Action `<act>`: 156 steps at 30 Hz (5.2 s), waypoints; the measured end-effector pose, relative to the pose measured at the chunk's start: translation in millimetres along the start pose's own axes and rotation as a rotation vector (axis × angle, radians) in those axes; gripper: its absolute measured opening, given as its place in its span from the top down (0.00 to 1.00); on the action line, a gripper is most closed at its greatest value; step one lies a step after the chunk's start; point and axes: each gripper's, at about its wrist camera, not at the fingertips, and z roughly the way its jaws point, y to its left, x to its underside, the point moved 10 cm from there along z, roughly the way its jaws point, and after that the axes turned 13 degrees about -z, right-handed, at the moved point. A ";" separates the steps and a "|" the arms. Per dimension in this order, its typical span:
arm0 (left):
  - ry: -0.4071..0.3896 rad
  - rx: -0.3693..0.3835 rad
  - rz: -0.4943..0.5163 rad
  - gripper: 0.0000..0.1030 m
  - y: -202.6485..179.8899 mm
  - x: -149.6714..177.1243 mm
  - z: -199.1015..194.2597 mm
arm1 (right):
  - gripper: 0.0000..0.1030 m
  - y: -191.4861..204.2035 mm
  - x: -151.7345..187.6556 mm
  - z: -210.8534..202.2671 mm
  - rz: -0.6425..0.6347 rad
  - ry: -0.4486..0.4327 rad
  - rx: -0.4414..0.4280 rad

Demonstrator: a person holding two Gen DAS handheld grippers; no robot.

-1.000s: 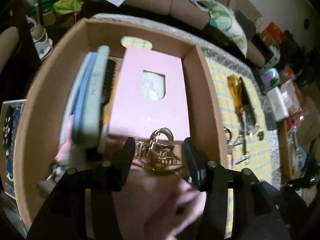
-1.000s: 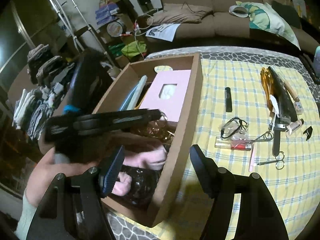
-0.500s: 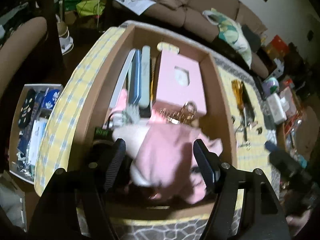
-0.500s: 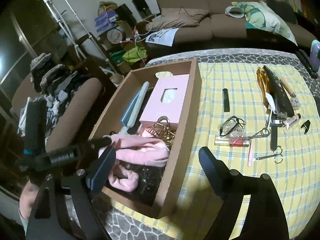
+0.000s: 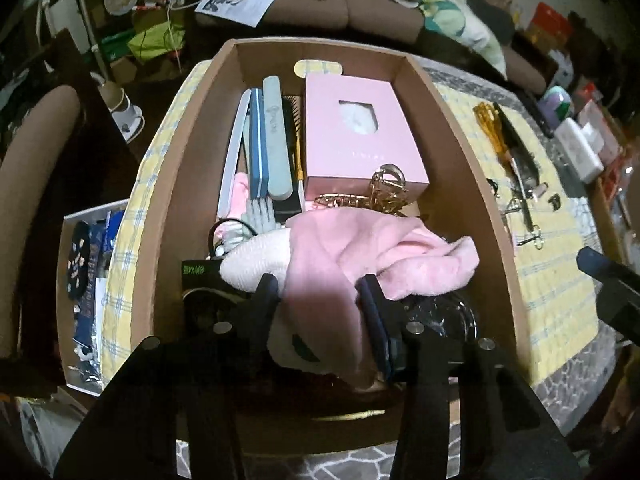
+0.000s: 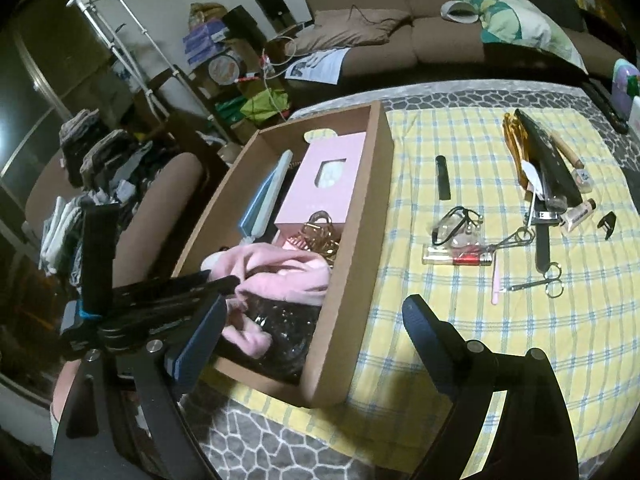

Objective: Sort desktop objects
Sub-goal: 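Withdraw both tools from the box, then push the pink cloth down into the box with the left tool, then withdraw both tools from the box and move them over the table, then grasp the white gold-capped tube beside the black phone case with left tool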

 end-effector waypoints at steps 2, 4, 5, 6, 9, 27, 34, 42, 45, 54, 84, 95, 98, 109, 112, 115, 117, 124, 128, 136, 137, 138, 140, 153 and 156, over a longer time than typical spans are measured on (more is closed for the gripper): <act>-0.013 0.020 0.009 0.91 -7.5 -6.3 2.4 | 0.11 0.6 -0.9 0.7 -0.003 -0.002 -0.005; -0.030 0.052 -0.014 0.93 -14.0 -21.1 5.6 | 0.11 3.3 -2.9 2.0 -0.015 -0.003 -0.009; -0.038 0.058 -0.024 0.93 -14.9 -27.3 6.7 | 0.11 4.2 -3.6 3.0 -0.019 -0.003 -0.012; -0.055 0.069 -0.044 0.93 -14.8 -37.4 7.5 | 0.11 5.2 -4.2 3.8 -0.021 -0.003 -0.015; -0.074 0.083 -0.087 0.93 -11.1 -56.8 14.8 | 0.11 7.9 -5.7 6.4 -0.016 -0.004 -0.028; -0.095 -0.073 -0.132 0.51 46.4 -67.5 16.0 | 0.11 14.4 -8.8 18.2 -0.045 0.013 -0.034; -0.176 0.167 -0.275 0.37 53.1 -75.6 -32.2 | 0.11 14.9 -13.4 14.6 -0.046 -0.007 -0.032; -0.104 0.241 -0.133 0.37 -22.9 -62.9 -8.3 | 0.15 18.3 -17.7 9.9 -0.067 -0.027 -0.043; -0.088 0.136 -0.018 0.37 -49.4 -51.5 12.2 | 0.16 15.1 -16.4 11.5 -0.061 -0.021 -0.038; -0.033 -0.136 0.084 0.49 -25.9 -31.8 34.8 | 0.17 -7.8 -17.4 -4.1 -0.065 -0.031 0.005; -0.104 0.258 0.111 0.00 -180.1 -4.9 -28.9 | 0.00 -214.6 19.1 -93.4 0.158 -0.082 0.390; -0.091 0.256 0.126 0.00 -218.5 12.7 -14.0 | 0.00 -230.4 32.5 -97.6 0.100 -0.055 0.453; -0.083 0.256 0.130 0.00 -226.2 17.0 -6.6 | 0.00 -237.7 35.9 -95.2 0.099 -0.044 0.452; -0.063 0.193 0.359 0.04 -271.6 62.8 39.7 | 0.04 -277.6 48.3 -87.3 0.248 -0.094 0.327; -0.037 0.171 0.394 0.19 -277.5 75.8 59.1 | 0.12 -274.3 52.2 -76.6 0.252 -0.076 0.286; -0.005 0.173 0.388 0.30 -277.4 82.5 72.9 | 0.30 -271.2 56.0 -64.6 0.273 -0.064 0.237; 0.009 0.172 0.378 0.30 -274.8 85.6 79.6 | 0.34 -267.8 59.1 -55.7 0.290 -0.058 0.202; 0.023 0.192 0.286 0.30 -261.0 75.8 86.0 | 0.35 -270.7 61.6 -40.2 0.322 -0.062 0.179; 0.023 0.194 0.247 0.28 -253.9 65.6 87.3 | 0.35 -294.5 63.1 -45.9 0.360 -0.096 0.240; 0.014 0.201 0.219 0.27 -253.1 47.2 94.2 | 0.35 -345.8 58.3 -51.3 0.420 -0.145 0.360; 0.011 0.199 0.220 0.27 -253.0 45.6 94.8 | 0.36 -349.7 55.5 -50.1 0.409 -0.147 0.377; 0.012 0.198 0.218 0.27 -252.3 44.1 95.7 | 0.37 -352.3 53.1 -47.4 0.397 -0.143 0.396; 0.020 0.202 0.205 0.27 -250.2 44.1 96.9 | 0.41 -357.2 49.5 -37.4 0.387 -0.128 0.416; -0.003 0.189 0.254 0.27 -256.7 41.5 96.6 | 0.76 -362.2 54.9 -13.7 0.216 -0.031 0.553; -0.027 0.222 0.295 0.27 -282.9 35.6 96.3 | 0.76 -355.4 63.9 -29.5 0.294 -0.067 0.483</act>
